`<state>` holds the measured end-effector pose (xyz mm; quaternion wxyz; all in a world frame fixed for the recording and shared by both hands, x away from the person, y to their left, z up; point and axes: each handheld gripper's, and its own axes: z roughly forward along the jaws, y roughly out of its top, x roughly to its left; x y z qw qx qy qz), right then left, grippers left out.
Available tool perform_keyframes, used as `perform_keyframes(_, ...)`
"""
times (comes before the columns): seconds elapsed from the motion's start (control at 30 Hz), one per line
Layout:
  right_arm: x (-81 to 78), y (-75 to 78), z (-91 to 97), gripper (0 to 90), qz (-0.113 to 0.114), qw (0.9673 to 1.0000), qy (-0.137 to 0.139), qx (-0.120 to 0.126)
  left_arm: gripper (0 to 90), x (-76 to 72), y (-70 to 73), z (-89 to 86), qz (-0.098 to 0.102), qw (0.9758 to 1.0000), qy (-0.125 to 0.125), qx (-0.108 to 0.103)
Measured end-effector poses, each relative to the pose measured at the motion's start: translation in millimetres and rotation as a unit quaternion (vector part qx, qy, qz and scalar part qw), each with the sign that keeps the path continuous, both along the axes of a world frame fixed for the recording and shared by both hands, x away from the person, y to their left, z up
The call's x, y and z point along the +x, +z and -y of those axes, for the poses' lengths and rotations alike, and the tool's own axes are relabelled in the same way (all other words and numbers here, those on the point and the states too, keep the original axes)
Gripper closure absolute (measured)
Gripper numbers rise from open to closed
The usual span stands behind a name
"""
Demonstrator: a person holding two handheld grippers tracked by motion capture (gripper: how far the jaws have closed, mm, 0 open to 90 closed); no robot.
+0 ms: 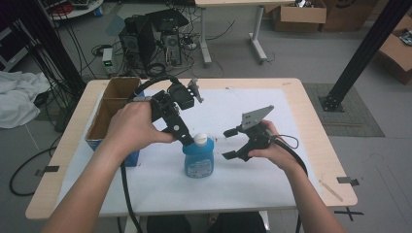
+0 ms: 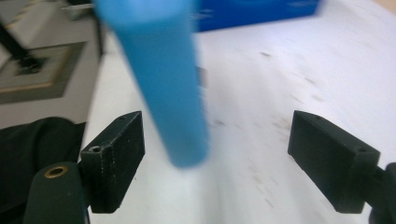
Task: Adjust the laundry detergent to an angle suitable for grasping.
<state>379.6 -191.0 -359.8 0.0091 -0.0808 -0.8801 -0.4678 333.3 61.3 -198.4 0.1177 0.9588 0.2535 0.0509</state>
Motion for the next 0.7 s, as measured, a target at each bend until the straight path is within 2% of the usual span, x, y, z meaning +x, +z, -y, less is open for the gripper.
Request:
perform_keyframes(0.1, 3.0, 6.2, 11.3, 20.2, -0.007, 0.9995, -0.031, 0.005, 0.0, 0.2, 0.2, 2.3, -0.001, 1.0000, -0.002, -0.001)
perform_keyframes(0.17, 5.3, 12.7, 20.1, 19.0, -0.003, 0.9980, -0.064, 0.000, 0.1, 0.0, 0.4, 4.7, -0.002, 1.0000, -0.003, -0.002)
perform_keyframes(0.23, 7.5, 20.1, 28.8, 19.2, -0.003, 0.9948, -0.101, -0.011, 0.1, -0.3, 0.9, 6.4, -0.003, 1.0000, -0.004, -0.002)
perform_keyframes(0.27, 8.4, 22.3, 31.3, 19.5, -0.002, 0.9938, -0.110, -0.015, 0.1, -0.3, 1.3, 7.3, -0.002, 1.0000, -0.005, -0.002)
perform_keyframes(0.33, 11.8, 28.6, 38.1, 18.8, -0.016, 0.9889, -0.141, -0.043, 0.1, -0.4, 2.5, 9.1, -0.002, 1.0000, -0.007, -0.002)
perform_keyframes(0.43, 15.7, 35.4, 44.4, 18.8, -0.037, 0.9835, -0.159, -0.078, 0.1, -0.7, 4.4, 11.7, -0.001, 1.0000, -0.008, -0.003)
perform_keyframes(0.57, 18.3, 46.9, 50.1, 16.9, -0.056, 0.9756, -0.166, -0.132, 0.1, -1.6, 6.0, 14.3, 0.000, 0.9999, -0.011, -0.003)
perform_keyframes(0.63, 18.6, 51.6, 52.4, 17.3, -0.062, 0.9712, -0.172, -0.153, 0.1, -2.3, 6.5, 15.1, 0.001, 0.9999, -0.011, -0.003)
perform_keyframes(0.7, 18.9, 59.1, 55.9, 17.7, -0.057, 0.9674, -0.177, -0.172, 0.1, -2.8, 7.1, 15.7, 0.002, 0.9999, -0.010, -0.003)
